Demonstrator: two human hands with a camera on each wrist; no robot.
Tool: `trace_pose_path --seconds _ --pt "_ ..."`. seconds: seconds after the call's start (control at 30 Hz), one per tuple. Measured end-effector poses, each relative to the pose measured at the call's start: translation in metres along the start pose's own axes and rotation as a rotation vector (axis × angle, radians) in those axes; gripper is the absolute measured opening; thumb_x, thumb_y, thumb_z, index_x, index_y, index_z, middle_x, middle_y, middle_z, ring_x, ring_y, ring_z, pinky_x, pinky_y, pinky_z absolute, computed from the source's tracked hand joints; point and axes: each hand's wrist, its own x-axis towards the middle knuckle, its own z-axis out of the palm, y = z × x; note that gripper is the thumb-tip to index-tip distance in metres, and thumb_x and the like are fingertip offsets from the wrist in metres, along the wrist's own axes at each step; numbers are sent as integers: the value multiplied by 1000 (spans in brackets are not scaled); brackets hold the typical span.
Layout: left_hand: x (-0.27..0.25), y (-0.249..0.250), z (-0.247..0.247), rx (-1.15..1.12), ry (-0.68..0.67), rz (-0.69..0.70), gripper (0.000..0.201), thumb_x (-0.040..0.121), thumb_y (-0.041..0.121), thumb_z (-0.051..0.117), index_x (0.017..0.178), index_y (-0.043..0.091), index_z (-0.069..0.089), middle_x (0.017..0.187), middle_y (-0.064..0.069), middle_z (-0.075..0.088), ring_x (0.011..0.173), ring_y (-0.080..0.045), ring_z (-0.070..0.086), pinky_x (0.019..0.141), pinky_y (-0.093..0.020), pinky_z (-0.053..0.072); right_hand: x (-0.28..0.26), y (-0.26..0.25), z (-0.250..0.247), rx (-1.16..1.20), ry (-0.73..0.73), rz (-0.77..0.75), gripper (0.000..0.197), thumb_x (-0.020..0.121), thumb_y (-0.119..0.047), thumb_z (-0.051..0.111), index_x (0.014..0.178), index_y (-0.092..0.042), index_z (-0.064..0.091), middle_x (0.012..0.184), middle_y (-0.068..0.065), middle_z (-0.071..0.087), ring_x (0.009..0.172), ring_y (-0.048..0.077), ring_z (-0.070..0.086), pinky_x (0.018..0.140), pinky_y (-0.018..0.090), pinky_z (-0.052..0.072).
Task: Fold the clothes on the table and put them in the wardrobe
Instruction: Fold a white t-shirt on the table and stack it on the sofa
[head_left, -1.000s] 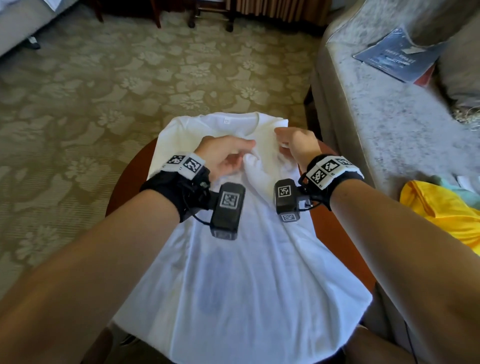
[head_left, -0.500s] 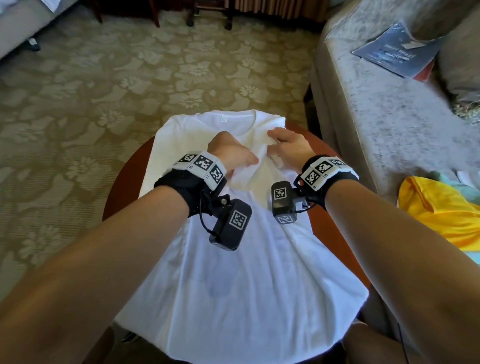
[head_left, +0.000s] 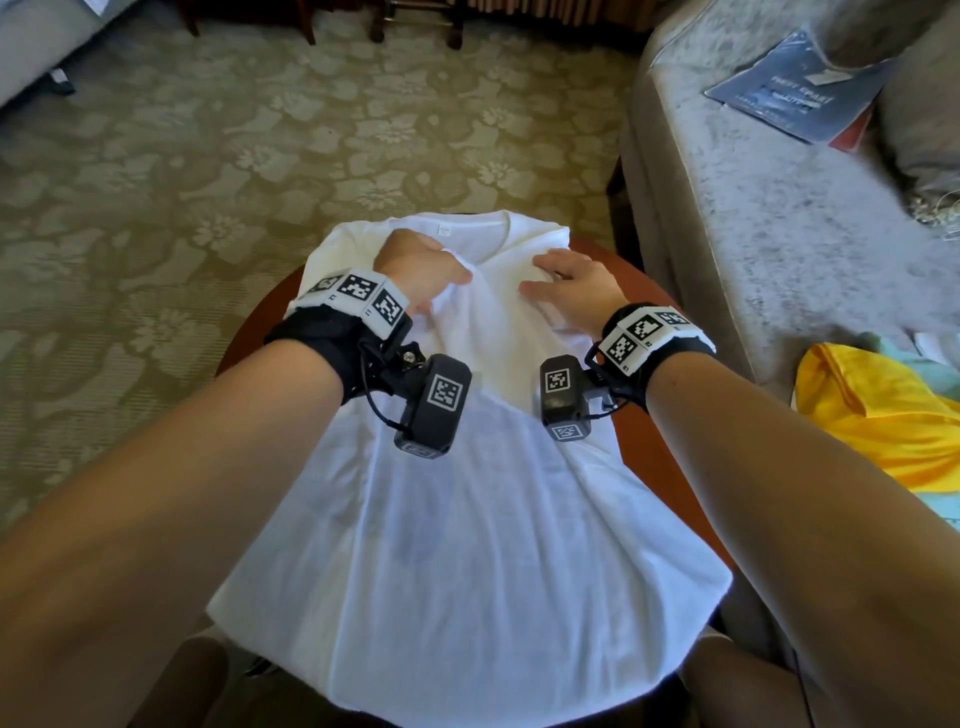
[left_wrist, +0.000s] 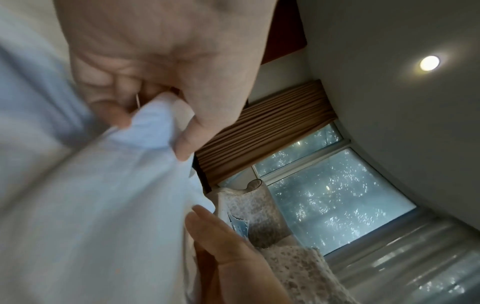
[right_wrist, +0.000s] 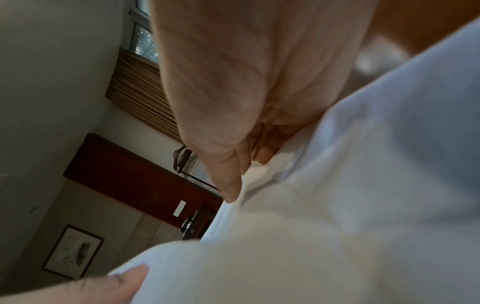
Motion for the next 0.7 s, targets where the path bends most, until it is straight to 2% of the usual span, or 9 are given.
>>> trace_pose_path --seconds 0.07,0.13,0.23,0.33,0.37,0.43,0.5,0.6,0.7 --pt "5 -6 -8 85 49 13 17 79 13 75 76 16 59 87 -5 62 85 -25 61 82 -37 58 0 2 1 23 1 16 54 91 -31 68 142 -23 53 157 -7 32 139 15 39 112 35 40" --pt "8 -14 -12 282 88 40 14 76 17 78 81 10 67 92 -10 69 87 -27 66 80 -36 57 -1 2 1 68 -7 37 53 90 -30 69 141 -25 54 157 -10 32 137 16 41 101 41 52" --pt "8 -24 -13 440 109 12 20 74 19 78 82 3 71 79 -10 71 67 -24 68 56 -28 52 0 3 0 134 -14 58 53 89 -25 70 140 -26 55 153 -10 38 131 17 45 90 40 57" --pt "2 -26 -14 493 136 8 22 74 21 77 73 5 62 73 -9 64 57 -19 57 45 -24 38 -2 11 -1 358 80 104 48 85 -16 73 131 -23 62 134 -2 59 119 19 58 97 40 54" --pt "-1 -26 -15 512 134 28 24 74 23 77 76 7 59 78 -9 63 62 -20 57 48 -24 38 -5 14 -1 437 127 119 44 84 -14 73 126 -23 65 127 0 64 114 18 62 99 38 52" --pt "-10 -25 -15 537 139 63 37 76 25 75 101 6 57 105 -11 59 94 -27 59 69 -29 46 -18 22 -4 513 182 151 32 83 -10 72 111 -25 70 116 2 69 103 18 68 94 34 55" --pt "-24 -23 -14 587 142 92 51 79 26 72 122 9 51 127 -15 49 119 -33 47 89 -37 44 -39 28 -9 533 191 167 25 83 -4 70 103 -18 71 106 9 72 95 24 72 89 34 58" --pt "-58 -21 -7 590 83 132 37 82 22 67 116 10 59 128 -15 53 120 -33 49 95 -36 44 -82 31 -15 535 157 186 20 88 0 65 106 -6 69 98 14 71 92 26 70 83 28 58" --pt "-104 -21 6 582 -17 186 25 83 18 65 105 6 67 116 -12 65 110 -32 59 92 -33 48 -132 35 -14 481 94 237 13 90 -1 65 99 -8 70 103 14 71 101 27 69 86 28 58"
